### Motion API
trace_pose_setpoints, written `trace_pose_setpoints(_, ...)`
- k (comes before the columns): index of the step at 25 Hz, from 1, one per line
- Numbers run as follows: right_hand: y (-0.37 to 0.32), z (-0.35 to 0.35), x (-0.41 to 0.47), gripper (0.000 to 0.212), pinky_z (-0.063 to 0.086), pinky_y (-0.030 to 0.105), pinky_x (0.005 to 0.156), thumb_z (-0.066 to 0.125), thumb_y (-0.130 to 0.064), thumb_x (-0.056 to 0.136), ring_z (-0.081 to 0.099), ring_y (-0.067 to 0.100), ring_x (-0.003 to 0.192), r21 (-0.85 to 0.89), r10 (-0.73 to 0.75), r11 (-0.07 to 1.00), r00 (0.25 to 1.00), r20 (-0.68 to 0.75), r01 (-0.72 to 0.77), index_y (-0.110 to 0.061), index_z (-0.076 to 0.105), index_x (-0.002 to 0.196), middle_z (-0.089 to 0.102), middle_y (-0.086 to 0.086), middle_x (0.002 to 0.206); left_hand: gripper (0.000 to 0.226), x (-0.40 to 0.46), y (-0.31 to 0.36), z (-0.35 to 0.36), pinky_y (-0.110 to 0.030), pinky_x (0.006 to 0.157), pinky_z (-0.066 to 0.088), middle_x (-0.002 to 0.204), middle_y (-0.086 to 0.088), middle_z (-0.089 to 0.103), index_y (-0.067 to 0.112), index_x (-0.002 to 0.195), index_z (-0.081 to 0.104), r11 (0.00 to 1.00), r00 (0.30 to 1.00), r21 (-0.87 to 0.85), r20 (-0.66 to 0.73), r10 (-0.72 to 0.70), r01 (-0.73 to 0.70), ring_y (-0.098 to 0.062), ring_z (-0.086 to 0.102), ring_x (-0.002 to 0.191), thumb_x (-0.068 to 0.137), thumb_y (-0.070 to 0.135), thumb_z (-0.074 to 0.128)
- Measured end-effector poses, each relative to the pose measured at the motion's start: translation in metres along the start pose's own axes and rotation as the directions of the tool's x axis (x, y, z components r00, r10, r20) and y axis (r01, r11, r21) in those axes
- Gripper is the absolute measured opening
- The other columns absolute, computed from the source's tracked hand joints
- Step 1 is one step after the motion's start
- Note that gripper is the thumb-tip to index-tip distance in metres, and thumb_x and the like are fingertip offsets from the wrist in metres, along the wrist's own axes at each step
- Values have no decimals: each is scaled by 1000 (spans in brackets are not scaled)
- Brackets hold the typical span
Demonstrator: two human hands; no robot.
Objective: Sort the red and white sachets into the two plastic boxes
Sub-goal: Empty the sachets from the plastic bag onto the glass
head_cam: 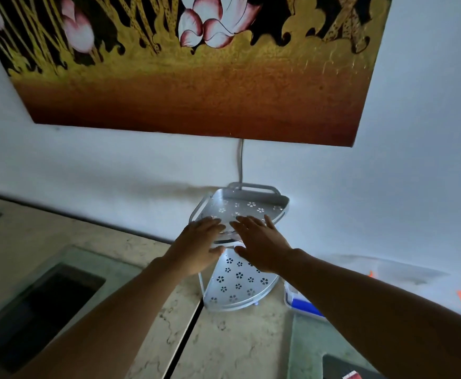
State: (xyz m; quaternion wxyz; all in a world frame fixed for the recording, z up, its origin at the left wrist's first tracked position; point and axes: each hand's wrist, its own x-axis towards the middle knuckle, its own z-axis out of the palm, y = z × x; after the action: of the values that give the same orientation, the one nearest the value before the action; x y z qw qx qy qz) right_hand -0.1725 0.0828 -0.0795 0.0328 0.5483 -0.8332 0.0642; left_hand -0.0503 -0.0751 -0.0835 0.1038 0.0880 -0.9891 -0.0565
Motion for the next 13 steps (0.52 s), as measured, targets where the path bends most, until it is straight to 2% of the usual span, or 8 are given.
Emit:
trace_pose_setpoints(2, 4, 10, 5, 54, 5, 49, 123, 48, -33, 102, 26, 22, 149, 27, 15, 1000, 1000, -11, -15, -22, 33, 152, 36, 2, 159, 34, 8, -2, 8, -39, 111, 41, 133, -3, 65, 15, 130, 65, 998, 997, -29, -54, 61, -63, -22, 55, 129, 99, 23, 54)
trace_pose_setpoints(4, 9, 17, 7, 41, 9, 48, 123, 45, -24, 103, 39, 19, 142, 63, 13, 998, 999, -46, -10, -24, 45, 145, 50, -1, 148, 27, 13, 2, 7, -37, 100, 46, 116, -6, 74, 11, 118, 71, 994, 993, -96, -107, 40, -50, -25, 66, 109, 98, 15, 53)
trace_pose_setpoints(6, 12, 15, 8, 36, 13, 47, 124, 44, -19, 103, 49, 16, 134, 108, 14, 994, 995, -101, -3, -28, 54, 136, 60, -5, 138, 24, 18, 5, 5, -39, 93, 48, 105, -8, 77, 9, 108, 74, 991, 989, -126, -150, 21, -40, -28, 69, 97, 98, 14, 53)
trace_pose_setpoints(8, 13, 7, 5, 35, 21, 44, 122, 46, -16, 102, 55, 14, 126, 120, 16, 993, 989, -146, 1, -30, 60, 130, 65, -6, 131, 28, 19, 9, -2, -41, 90, 48, 93, -6, 77, 11, 98, 74, 990, 985, -132, -173, 21, -44, -28, 69, 88, 97, 22, 48)
trace_pose_setpoints(9, 12, 0, 2, 34, 29, 43, 118, 46, -14, 101, 59, 17, 121, 134, 23, 991, 985, -172, 1, -29, 63, 126, 68, -5, 126, 32, 19, 12, -7, -41, 87, 49, 89, -4, 76, 12, 95, 74, 989, 980, -136, -197, 24, -52, -27, 68, 85, 97, 25, 45)
trace_pose_setpoints(11, 9, -17, -6, 30, 49, 42, 98, 45, -14, 100, 64, 25, 106, 214, 55, 977, 971, -231, -5, -26, 68, 117, 72, 0, 113, 28, 20, 18, -19, -35, 78, 50, 88, -3, 76, 14, 95, 75, 982, 967, -177, -253, 14, -61, -23, 67, 82, 97, 23, 48)
trace_pose_setpoints(13, 5, -39, -20, 27, 56, 41, 79, 45, -18, 100, 67, 25, 93, 300, 115, 953, 963, -244, -38, -27, 68, 111, 73, 0, 105, 22, 17, 31, -34, -29, 73, 48, 90, -2, 76, 14, 98, 75, 970, 956, -229, -292, 12, -82, -19, 66, 82, 97, 15, 53)
